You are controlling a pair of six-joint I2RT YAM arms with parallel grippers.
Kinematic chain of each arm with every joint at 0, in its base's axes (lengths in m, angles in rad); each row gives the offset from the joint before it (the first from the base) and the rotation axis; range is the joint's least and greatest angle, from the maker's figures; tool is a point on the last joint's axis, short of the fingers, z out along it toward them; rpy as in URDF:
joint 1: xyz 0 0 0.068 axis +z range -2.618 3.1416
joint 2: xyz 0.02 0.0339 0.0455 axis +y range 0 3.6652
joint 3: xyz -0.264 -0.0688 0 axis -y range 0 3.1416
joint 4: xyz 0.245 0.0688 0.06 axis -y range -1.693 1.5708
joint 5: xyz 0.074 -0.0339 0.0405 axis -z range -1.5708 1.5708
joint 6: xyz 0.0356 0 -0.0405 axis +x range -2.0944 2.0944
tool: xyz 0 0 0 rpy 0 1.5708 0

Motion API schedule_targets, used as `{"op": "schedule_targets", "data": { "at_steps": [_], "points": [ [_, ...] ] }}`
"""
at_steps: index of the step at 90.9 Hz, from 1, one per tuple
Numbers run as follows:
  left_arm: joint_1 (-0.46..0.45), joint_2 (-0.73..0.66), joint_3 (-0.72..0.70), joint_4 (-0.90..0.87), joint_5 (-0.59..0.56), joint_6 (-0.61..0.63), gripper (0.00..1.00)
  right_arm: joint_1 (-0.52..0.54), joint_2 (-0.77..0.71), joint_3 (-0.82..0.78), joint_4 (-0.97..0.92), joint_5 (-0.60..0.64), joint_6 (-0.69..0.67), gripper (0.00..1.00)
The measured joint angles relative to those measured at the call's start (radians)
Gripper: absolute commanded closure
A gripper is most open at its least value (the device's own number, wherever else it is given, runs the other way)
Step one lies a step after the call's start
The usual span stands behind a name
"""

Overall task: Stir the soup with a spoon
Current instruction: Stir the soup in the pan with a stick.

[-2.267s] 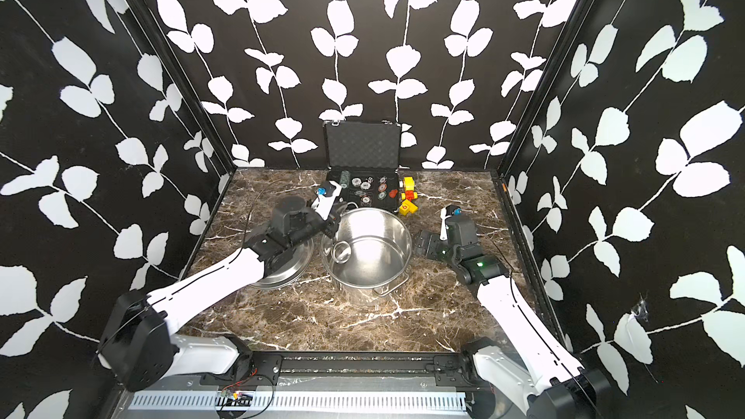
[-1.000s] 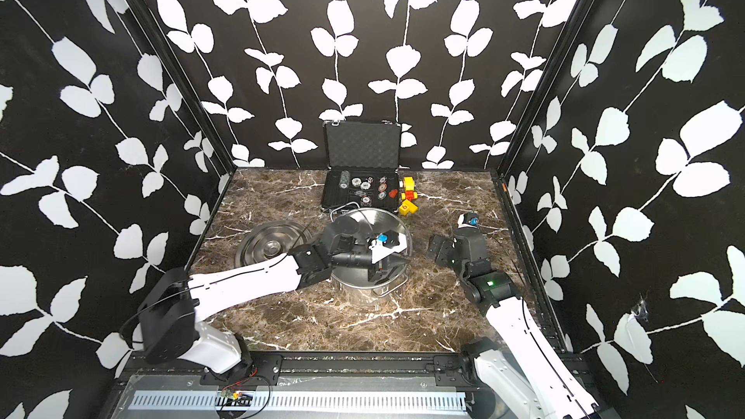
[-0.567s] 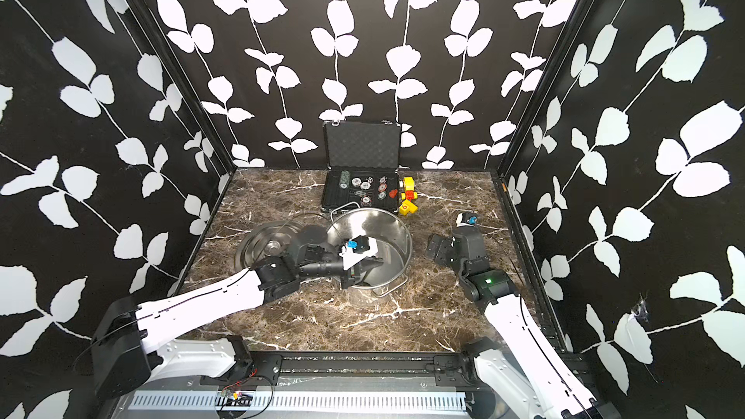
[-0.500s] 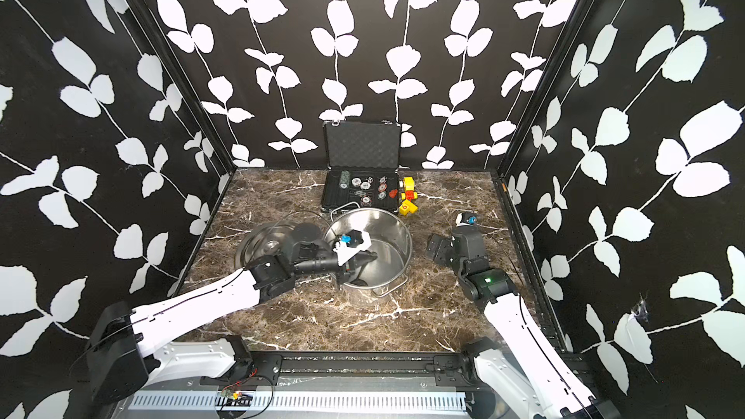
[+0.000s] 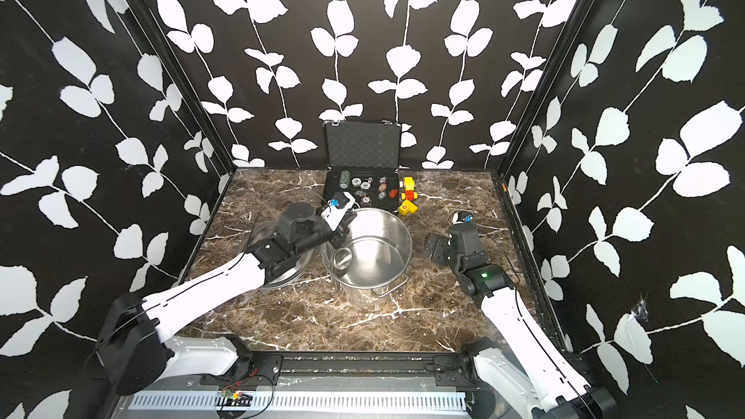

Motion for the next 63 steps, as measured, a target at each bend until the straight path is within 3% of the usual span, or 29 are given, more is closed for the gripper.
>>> {"op": "schedule_targets", "data": {
  "at_steps": [14,34,63],
  "points": [
    [0.006,0.139,0.123,0.037,0.040,0.026,1.00,0.000,-0.002,0.000,0.000,0.000,-0.002,0.01],
    [0.006,0.333,0.261,0.083,0.199,0.028,1.00,0.000,-0.028,0.000,-0.006,0.003,-0.004,0.01],
    [-0.066,0.399,0.343,0.101,0.367,0.022,1.00,0.000,-0.060,0.000,-0.018,0.018,-0.005,0.01]
  ]
}}
